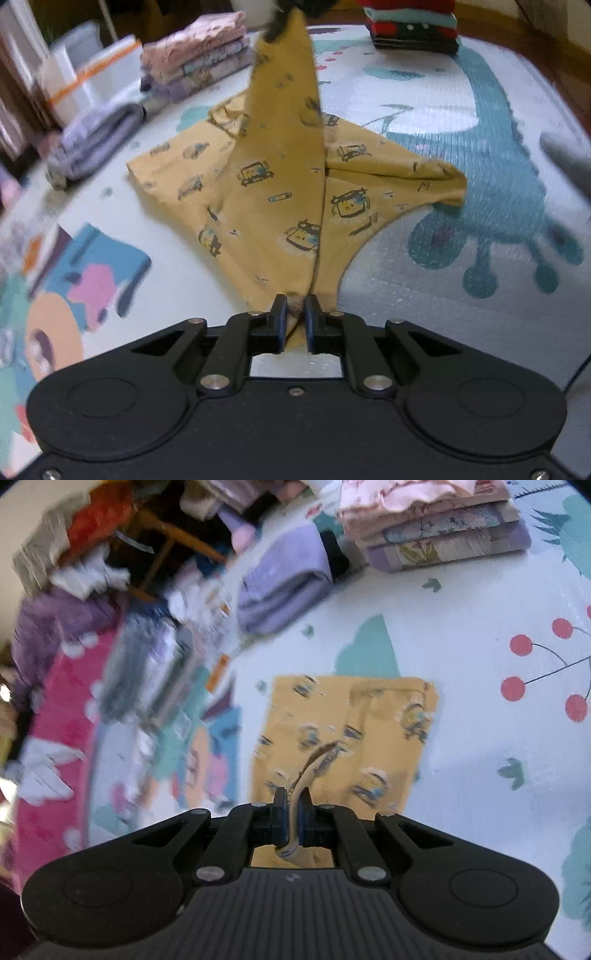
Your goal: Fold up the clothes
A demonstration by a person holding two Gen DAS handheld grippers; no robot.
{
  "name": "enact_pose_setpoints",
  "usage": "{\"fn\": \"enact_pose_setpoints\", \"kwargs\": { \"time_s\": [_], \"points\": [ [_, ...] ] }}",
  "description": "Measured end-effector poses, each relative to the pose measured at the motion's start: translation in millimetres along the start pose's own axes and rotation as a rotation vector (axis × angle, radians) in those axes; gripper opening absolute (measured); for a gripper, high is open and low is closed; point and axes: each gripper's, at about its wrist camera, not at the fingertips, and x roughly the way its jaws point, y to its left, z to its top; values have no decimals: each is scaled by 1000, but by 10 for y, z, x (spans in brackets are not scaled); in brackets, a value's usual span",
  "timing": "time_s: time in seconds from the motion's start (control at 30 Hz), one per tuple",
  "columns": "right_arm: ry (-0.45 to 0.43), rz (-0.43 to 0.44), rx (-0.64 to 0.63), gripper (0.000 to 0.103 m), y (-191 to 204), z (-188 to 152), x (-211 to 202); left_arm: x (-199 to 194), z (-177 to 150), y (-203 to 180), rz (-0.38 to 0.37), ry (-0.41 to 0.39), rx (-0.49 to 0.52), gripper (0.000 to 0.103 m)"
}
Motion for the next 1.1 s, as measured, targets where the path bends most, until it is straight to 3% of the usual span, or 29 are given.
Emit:
{"fn": "enact_pose_setpoints", "kwargs": {
  "time_s": [0.13, 0.2, 0.4, 0.43, 0.5, 0.57, 0.67, 0.73, 0.9, 1.0, 1.1],
  "points": [
    [36, -106, -22, 8, -140, -76, 184, -91, 19, 291, -149, 7, -165, 8],
    [24, -113, 5, 8, -235, -106, 215, -136, 41, 488, -174, -3, -256, 8],
    [21, -109, 0, 8, -280, -213, 283, 18, 368, 1259, -60, -13, -459, 9],
    [21, -110, -8, 8, -263, -232, 278, 77, 450, 1387, -46, -14, -485, 20],
    [9, -97, -19, 8, -232, -260, 234, 189, 657, 1602, 3, -2, -510, 39],
    [-14, -75, -23, 8, -207, -273, 175, 261, 903, 1787, -13, 23, -480, 39],
    [-54, -49, -16, 8, -208, -296, 95, 371, 1289, 1967, -40, 88, -328, 39],
    [-83, -11, 3, 8, -228, -315, 56, 537, 1442, 2114, -83, 153, -310, 39],
    [-120, 50, -1, 8, -240, -404, -10, 1055, 1519, 2372, -84, 223, -377, 39],
    [-123, 64, 34, 8, -292, -496, -23, 1257, 1478, 2495, -89, 209, -464, 39],
    [-112, 86, 24, 8, -273, -571, -86, 1351, 1478, 2526, -100, 193, -487, 37]
  ]
}}
